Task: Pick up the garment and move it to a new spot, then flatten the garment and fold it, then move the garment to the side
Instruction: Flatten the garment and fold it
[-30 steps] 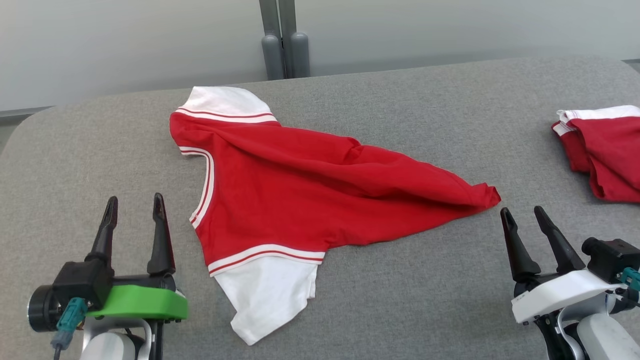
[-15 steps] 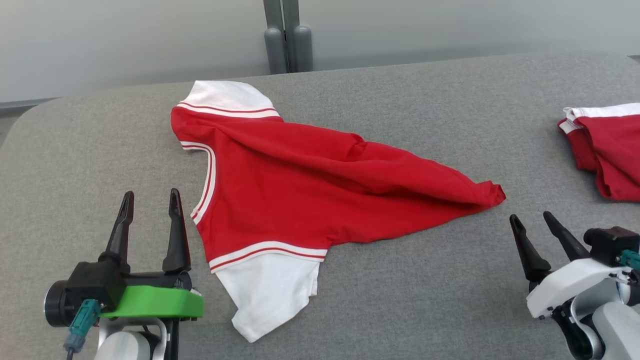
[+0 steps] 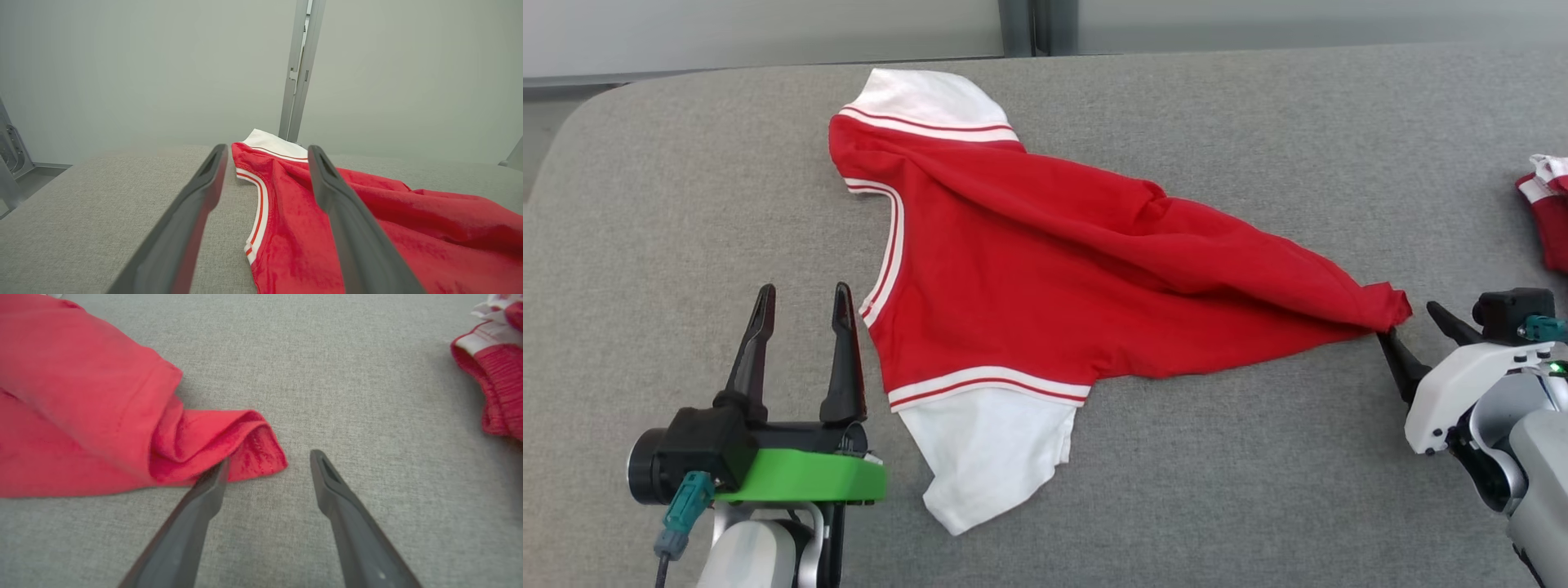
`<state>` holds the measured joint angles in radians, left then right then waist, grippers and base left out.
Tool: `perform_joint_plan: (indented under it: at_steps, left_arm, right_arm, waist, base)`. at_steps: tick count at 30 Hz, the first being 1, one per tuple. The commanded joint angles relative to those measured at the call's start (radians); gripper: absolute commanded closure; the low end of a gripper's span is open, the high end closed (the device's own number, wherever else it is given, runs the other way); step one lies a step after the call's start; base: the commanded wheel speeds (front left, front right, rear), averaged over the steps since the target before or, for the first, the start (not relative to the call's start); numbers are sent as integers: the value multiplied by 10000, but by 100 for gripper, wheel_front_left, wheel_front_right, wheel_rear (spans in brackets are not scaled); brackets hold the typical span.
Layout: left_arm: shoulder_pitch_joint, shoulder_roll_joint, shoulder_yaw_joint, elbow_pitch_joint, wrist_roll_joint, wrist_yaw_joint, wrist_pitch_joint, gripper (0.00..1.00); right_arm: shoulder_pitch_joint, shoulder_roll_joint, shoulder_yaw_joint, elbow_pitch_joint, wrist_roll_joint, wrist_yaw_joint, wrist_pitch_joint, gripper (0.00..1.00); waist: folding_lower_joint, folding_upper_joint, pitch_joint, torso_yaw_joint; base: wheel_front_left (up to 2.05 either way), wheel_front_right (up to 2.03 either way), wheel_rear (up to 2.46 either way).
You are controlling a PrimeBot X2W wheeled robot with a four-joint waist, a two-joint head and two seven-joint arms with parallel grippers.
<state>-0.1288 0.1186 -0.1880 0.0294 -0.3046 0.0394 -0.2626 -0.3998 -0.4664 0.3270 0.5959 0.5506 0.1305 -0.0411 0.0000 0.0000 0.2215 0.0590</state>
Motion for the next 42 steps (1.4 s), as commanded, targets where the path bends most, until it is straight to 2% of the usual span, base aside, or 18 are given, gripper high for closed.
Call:
perform_joint_plan:
  at_steps: [1, 6, 7, 8, 9, 17, 23, 30, 31, 32, 33, 38, 42]
  left_arm:
    - [-176, -23, 75, 26, 94, -56, -28, 0]
    - [-246, -160, 167, 113, 217, -179, -30, 0]
    - [-246, -179, 185, 137, 241, -201, -30, 0]
    - [-239, -200, 205, 166, 251, -207, -30, 0]
    - [-227, -214, 223, 188, 269, -218, -30, 0]
    - [199, -311, 463, 512, 326, -372, -30, 0]
    - [510, -347, 639, 609, 353, -462, -30, 0]
    - [694, -386, 753, 626, 367, -528, -29, 0]
    - [710, -392, 754, 643, 377, -544, -29, 0]
    - [718, -397, 752, 658, 379, -551, -29, 0]
    - [721, -410, 746, 680, 362, -554, -29, 0]
    - [755, -440, 799, 746, 357, -598, -29, 0]
    - [875, -397, 913, 704, 391, -596, -29, 0]
  right_arm:
    - [-189, -58, 110, 157, 110, 5, -22, 0]
    - [-585, -119, 589, 651, 537, 5, 19, 0]
    - [-616, -141, 671, 742, 611, 5, 40, 32]
    - [-618, -131, 795, 841, 744, 5, 89, 71]
    - [-613, -122, 883, 900, 849, 3, 111, 100]
    - [195, -254, 1545, 492, 2429, 0, 675, 100]
    - [1100, -922, 1633, -504, 3509, -4, 1475, 100]
    - [2070, -1309, 1471, -1665, 4378, -4, 2470, 100]
    - [2208, -1291, 1395, -1748, 4454, -3, 2554, 96]
    - [2299, -1278, 1337, -1780, 4458, -4, 2615, 61]
    - [2392, -1285, 1219, -1759, 4372, -4, 2607, 0]
    - [2691, -1093, 635, -1905, 4007, -3, 2393, 0]
    - [2881, -995, 7, -2542, 3760, 3, 2081, 0]
  waist:
    - [0, 0, 224, 249]
    - [0, 0, 314, 384]
    - [0, 0, 318, 391]
    - [0, 0, 312, 391]
    - [0, 0, 302, 384]
    - [0, 0, -311, -34]
    - [0, 0, -790, -478]
    - [0, 0, -900, -765]
    - [0, 0, -905, -786]
    - [0, 0, -911, -796]
    - [0, 0, -919, -800]
    - [0, 0, -1014, -786]
    - [0, 0, -1156, -824]
  base:
    - [0, 0, 0]
    - [0, 0, 0]
    - [0, 0, 0]
    - [0, 0, 0]
    - [0, 0, 0]
    - [0, 0, 0]
    - [0, 0, 0]
    - [0, 0, 0]
    - [0, 0, 0]
    - [0, 0, 0]
    - [0, 0, 0]
    - [0, 0, 0]
    - [0, 0, 0]
